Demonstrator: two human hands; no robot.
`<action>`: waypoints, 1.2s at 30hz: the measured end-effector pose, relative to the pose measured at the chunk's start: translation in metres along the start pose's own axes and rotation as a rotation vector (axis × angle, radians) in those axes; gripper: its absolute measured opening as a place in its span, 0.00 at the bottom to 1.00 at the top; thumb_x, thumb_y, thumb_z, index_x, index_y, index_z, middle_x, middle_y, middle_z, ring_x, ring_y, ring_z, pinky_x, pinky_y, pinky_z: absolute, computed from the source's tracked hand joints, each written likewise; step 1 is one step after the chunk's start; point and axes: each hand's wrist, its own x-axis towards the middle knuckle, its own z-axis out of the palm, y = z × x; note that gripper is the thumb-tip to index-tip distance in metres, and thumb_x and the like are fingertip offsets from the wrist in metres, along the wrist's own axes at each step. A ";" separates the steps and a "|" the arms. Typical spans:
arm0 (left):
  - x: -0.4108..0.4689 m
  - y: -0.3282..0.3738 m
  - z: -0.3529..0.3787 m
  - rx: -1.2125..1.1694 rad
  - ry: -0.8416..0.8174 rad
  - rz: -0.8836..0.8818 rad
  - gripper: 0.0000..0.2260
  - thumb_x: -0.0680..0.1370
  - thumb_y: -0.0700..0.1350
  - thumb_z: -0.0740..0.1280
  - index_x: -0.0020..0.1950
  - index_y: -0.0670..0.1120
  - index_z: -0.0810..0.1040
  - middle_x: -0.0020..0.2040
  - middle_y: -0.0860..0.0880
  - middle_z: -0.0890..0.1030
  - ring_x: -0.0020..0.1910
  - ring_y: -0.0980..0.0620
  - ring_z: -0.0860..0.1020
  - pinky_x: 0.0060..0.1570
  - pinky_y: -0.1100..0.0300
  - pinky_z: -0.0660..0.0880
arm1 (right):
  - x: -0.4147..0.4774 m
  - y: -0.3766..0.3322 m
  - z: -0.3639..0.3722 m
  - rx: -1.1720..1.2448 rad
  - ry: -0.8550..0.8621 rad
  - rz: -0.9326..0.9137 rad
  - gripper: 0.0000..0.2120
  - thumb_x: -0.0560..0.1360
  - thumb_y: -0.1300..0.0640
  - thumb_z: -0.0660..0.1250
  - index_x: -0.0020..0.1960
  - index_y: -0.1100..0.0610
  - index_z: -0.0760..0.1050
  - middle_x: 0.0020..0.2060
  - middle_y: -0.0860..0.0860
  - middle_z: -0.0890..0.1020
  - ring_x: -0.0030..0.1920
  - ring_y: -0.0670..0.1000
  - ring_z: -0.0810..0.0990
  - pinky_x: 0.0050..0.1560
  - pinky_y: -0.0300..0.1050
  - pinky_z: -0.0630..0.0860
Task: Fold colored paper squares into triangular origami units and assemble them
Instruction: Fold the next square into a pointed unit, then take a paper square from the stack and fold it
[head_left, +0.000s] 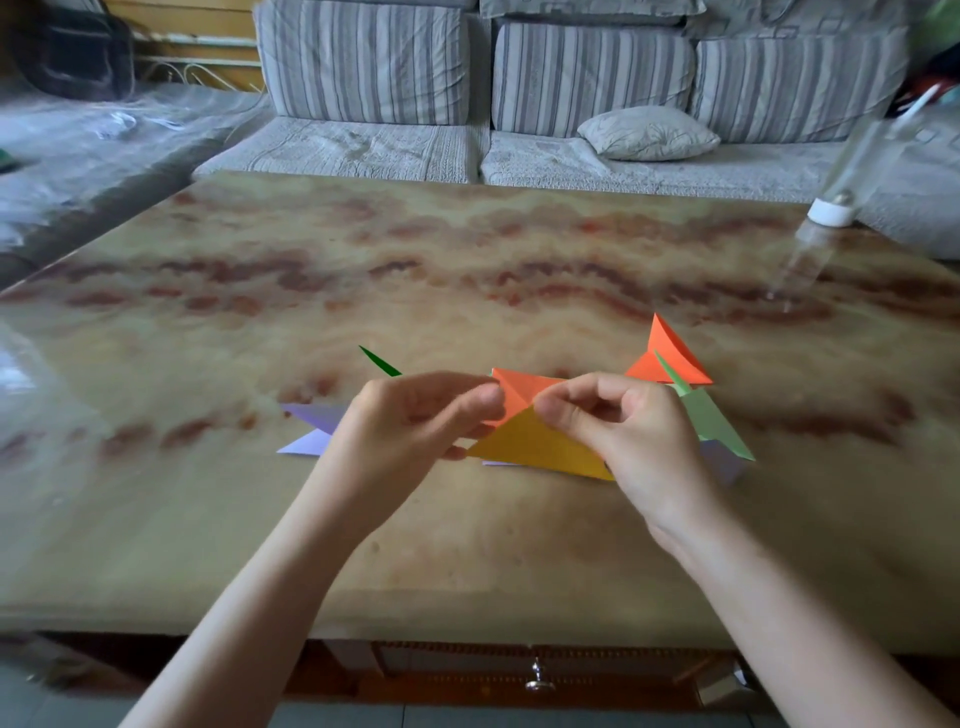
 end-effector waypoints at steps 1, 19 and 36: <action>0.000 -0.001 0.003 0.022 -0.014 -0.006 0.11 0.69 0.49 0.71 0.49 0.48 0.83 0.40 0.50 0.86 0.39 0.59 0.82 0.37 0.67 0.78 | -0.001 0.001 0.003 -0.007 -0.017 -0.007 0.03 0.69 0.57 0.74 0.37 0.54 0.82 0.32 0.47 0.83 0.37 0.41 0.77 0.40 0.30 0.70; 0.008 -0.032 -0.065 0.579 0.337 -0.145 0.06 0.70 0.39 0.72 0.42 0.49 0.83 0.34 0.55 0.81 0.22 0.58 0.78 0.25 0.75 0.69 | 0.003 0.019 -0.008 -0.865 -0.259 -0.221 0.20 0.73 0.53 0.70 0.65 0.50 0.75 0.66 0.44 0.74 0.68 0.41 0.68 0.62 0.28 0.57; 0.004 -0.010 -0.039 0.703 0.560 0.233 0.04 0.74 0.48 0.70 0.45 0.51 0.84 0.40 0.52 0.80 0.43 0.50 0.74 0.39 0.60 0.64 | 0.001 0.013 -0.011 -0.787 0.162 -0.561 0.09 0.72 0.53 0.62 0.44 0.51 0.81 0.33 0.48 0.84 0.32 0.54 0.83 0.32 0.49 0.78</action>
